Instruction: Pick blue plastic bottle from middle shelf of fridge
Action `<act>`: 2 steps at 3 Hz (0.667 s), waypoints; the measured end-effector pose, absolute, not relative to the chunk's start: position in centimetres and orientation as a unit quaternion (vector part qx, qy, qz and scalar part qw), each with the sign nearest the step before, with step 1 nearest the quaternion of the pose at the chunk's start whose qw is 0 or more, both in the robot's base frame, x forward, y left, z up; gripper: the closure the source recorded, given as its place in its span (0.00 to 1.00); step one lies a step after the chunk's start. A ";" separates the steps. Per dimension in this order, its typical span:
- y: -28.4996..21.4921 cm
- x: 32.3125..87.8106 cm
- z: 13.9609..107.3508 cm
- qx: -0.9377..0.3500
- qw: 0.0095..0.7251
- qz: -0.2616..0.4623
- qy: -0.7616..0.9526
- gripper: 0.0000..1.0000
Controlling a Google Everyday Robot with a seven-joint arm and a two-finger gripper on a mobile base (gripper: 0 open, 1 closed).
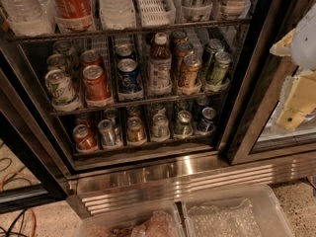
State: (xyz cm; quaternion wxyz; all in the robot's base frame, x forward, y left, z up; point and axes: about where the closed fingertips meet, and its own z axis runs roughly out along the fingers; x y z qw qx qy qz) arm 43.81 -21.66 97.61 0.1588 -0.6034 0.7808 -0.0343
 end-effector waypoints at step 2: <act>-18.4 44.4 92.5 -0.602 0.166 0.020 0.781 0.00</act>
Offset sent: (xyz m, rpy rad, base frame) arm 0.0116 0.0610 -0.1046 0.1895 0.1274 0.0236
